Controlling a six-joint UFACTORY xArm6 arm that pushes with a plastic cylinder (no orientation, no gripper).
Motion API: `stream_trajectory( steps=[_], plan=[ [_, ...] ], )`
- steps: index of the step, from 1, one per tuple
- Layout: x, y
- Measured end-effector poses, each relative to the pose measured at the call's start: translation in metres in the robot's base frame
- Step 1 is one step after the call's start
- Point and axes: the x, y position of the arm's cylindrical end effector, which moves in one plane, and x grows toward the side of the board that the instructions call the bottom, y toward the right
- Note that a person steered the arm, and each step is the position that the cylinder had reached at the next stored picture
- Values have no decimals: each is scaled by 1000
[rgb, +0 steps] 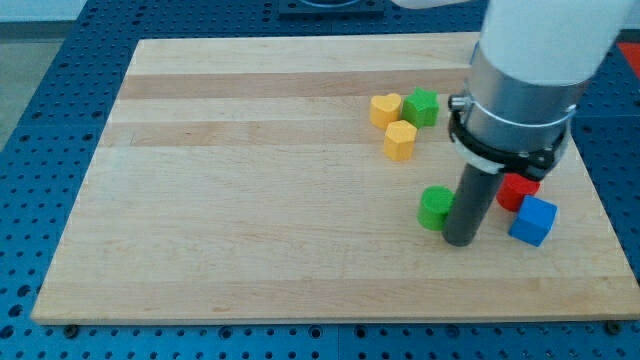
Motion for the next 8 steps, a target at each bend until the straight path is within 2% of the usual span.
stream_trajectory(
  steps=[2, 6, 8],
  plan=[
    [-9, -18],
    [-90, -46],
    [-108, -47]
  ],
)
